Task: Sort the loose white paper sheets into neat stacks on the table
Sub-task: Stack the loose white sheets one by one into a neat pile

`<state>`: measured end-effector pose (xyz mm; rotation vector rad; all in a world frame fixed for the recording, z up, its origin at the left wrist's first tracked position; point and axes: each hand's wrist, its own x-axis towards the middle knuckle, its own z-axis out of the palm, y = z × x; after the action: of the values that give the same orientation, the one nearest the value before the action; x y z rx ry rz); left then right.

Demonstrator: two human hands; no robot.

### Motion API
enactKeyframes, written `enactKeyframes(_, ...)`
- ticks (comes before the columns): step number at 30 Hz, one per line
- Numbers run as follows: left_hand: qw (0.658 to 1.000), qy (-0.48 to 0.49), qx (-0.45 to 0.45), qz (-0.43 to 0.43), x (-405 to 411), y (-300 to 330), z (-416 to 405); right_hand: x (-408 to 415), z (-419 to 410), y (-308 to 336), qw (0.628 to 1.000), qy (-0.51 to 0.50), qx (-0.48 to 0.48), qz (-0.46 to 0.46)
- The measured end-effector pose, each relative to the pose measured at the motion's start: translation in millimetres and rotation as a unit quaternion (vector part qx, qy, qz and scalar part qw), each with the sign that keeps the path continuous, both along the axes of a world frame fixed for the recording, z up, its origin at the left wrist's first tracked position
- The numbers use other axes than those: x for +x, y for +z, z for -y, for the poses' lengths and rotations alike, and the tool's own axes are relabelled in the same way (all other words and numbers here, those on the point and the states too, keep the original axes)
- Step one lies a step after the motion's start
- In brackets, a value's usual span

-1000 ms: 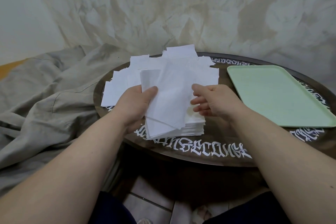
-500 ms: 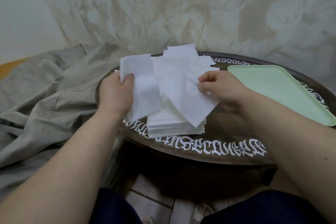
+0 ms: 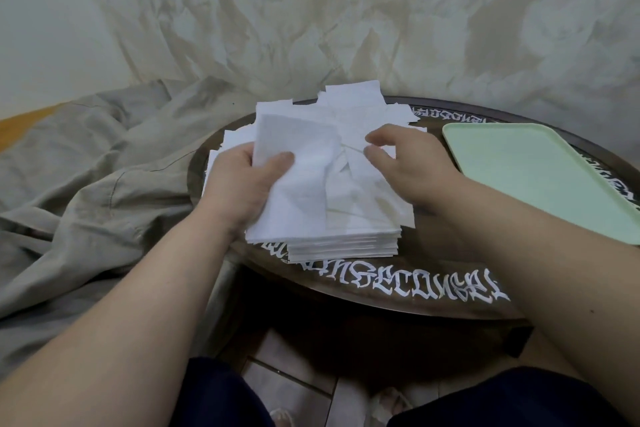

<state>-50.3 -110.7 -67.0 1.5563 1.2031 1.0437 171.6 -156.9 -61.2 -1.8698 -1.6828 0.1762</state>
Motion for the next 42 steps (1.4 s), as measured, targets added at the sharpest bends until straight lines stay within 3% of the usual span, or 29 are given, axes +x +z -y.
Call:
enactKeyframes(1,0.999,-0.029,-0.001,-0.024,3.7,0.5,3.6,-5.2,5.8,3.4,0.993,0.007,0.002,-0.122)
enactKeyframes(3,0.995,-0.068,0.012,-0.069,12.5,3.1,11.8,-13.9,18.1,9.9,0.929,0.041,-0.049,-0.365)
enactKeyframes(4,0.994,-0.079,0.016,-0.078,16.0,4.3,15.2,-15.7,22.9,10.2,0.900,0.056,-0.087,-0.424)
enactKeyframes(9,0.994,-0.077,0.028,-0.072,26.8,5.6,27.5,-16.1,36.9,-0.6,0.832,0.092,-0.202,-0.509)
enactKeyframes(12,0.998,-0.022,-0.021,0.059,33.7,3.1,25.9,-17.4,43.6,-5.8,0.816,0.126,-0.258,-0.502)
enactKeyframes(14,0.983,-0.001,-0.077,0.167,37.3,3.6,22.3,-18.8,43.9,-7.3,0.820,0.125,-0.256,-0.496)
enactKeyframes(16,0.961,-0.005,-0.116,0.250,38.7,4.6,17.9,-17.1,41.0,-6.4,0.816,0.085,-0.205,-0.534)
enactKeyframes(18,0.952,-0.018,-0.136,0.272,37.7,4.2,15.5,-9.8,37.3,-4.3,0.799,0.013,-0.121,-0.589)
enactKeyframes(22,0.981,-0.019,-0.134,0.141,35.9,-5.6,13.5,6.2,33.7,-10.1,0.783,-0.058,-0.020,-0.619)
enactKeyframes(27,0.989,-0.002,-0.123,0.077,41.6,-14.2,8.9,12.5,38.1,-20.3,0.838,-0.061,-0.032,-0.541)
enactKeyframes(31,0.995,0.012,-0.095,0.015,45.6,-17.3,4.6,20.3,34.5,-22.5,0.841,-0.104,0.036,-0.529)
enactKeyframes(35,0.997,0.009,-0.038,-0.070,47.8,-14.7,-2.1,23.7,33.5,-30.1,0.860,-0.110,0.021,-0.498)
enactKeyframes(42,0.992,0.018,-0.005,-0.127,46.0,-18.8,-8.1,28.8,33.3,-38.7,0.887,-0.112,-0.004,-0.449)
